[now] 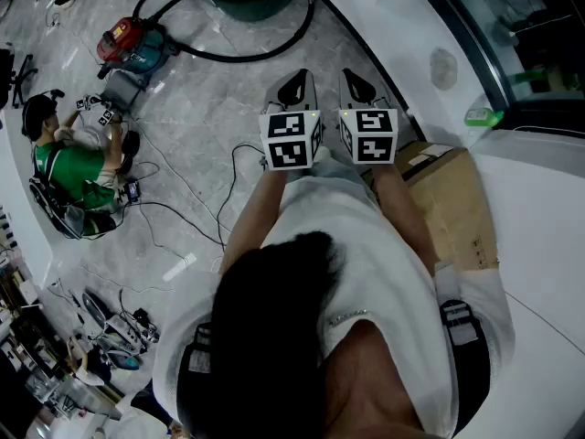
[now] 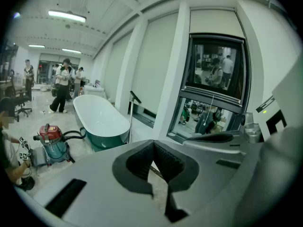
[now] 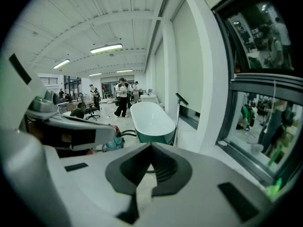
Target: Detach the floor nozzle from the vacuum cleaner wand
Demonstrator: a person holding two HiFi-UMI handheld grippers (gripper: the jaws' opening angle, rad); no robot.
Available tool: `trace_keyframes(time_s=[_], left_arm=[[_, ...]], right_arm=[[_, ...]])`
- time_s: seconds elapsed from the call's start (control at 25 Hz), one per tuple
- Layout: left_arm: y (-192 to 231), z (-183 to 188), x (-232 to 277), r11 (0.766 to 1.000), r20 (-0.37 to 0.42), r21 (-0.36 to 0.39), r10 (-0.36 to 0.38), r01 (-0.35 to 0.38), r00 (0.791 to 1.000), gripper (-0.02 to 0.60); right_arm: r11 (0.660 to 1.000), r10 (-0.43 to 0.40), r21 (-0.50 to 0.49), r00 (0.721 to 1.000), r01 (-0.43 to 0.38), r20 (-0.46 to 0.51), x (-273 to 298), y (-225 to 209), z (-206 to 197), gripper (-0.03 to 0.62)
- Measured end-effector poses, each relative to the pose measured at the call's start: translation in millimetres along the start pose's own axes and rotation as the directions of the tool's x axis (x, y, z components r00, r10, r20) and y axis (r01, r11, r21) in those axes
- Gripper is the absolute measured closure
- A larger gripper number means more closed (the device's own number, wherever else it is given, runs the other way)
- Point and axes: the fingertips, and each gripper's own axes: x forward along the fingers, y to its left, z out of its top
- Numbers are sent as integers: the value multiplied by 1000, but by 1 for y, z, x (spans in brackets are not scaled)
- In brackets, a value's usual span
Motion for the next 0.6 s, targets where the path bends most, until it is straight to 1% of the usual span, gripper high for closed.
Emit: trace_keyframes(time_s=[0.16,0.28,0.44,0.6], left_arm=[[10,-8,-2,1000,-20,4,15,-15,1000,584],[14,-12,-2,1000,-30,-3,31,-31,999,584],[11,-12,-3,1000,-30,8,30,-29,999,584],[8,-13,-3,1000,-27,9,23,-23,999,586]], right_arm=[[999,22,30,1000,-22,-8,5,9,-5,579],[999,24,38,1000,-23,-12,4,8,-8,579],[999,16,38,1000,-16,-16,2,6,-11,579],[999,25,28,1000,-25,-17,2,9,-12,579]])
